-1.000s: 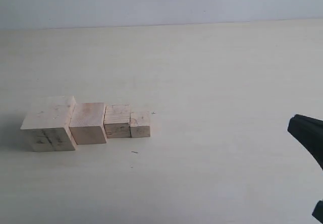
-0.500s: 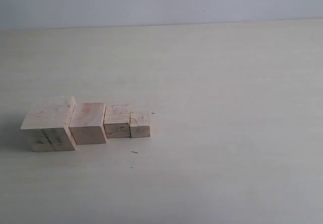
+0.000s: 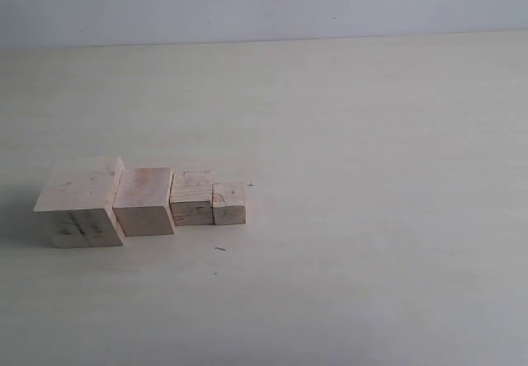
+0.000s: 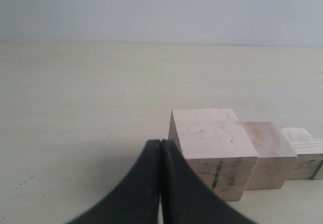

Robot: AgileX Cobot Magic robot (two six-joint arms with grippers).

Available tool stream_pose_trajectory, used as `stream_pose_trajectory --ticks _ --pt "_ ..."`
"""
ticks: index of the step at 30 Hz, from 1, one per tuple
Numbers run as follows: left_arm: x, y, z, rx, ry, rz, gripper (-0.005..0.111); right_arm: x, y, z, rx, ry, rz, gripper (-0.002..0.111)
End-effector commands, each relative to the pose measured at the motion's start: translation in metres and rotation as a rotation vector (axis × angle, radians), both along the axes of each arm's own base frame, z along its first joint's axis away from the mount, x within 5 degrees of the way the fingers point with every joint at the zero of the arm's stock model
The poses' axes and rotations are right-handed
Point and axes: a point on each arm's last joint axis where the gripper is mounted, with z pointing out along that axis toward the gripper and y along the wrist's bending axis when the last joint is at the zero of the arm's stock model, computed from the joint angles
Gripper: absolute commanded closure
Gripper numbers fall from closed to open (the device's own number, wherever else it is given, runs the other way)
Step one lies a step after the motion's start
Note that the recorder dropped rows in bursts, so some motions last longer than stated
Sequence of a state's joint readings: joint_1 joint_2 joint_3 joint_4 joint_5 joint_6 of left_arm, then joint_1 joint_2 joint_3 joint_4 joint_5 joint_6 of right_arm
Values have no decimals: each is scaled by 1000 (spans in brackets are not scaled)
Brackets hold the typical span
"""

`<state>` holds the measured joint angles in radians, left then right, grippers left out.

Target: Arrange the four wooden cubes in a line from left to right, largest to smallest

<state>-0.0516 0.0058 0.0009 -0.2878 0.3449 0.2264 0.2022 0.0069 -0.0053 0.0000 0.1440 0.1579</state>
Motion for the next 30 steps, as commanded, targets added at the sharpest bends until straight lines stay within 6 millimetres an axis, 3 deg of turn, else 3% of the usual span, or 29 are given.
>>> stream_pose_trajectory --ticks 1,30 --pt "0 0 1 -3 -14 -7 107 0 0 -2 0 0 -7 108" --pt "0 0 1 -3 -14 -7 107 0 0 0 3 -16 -7 108"
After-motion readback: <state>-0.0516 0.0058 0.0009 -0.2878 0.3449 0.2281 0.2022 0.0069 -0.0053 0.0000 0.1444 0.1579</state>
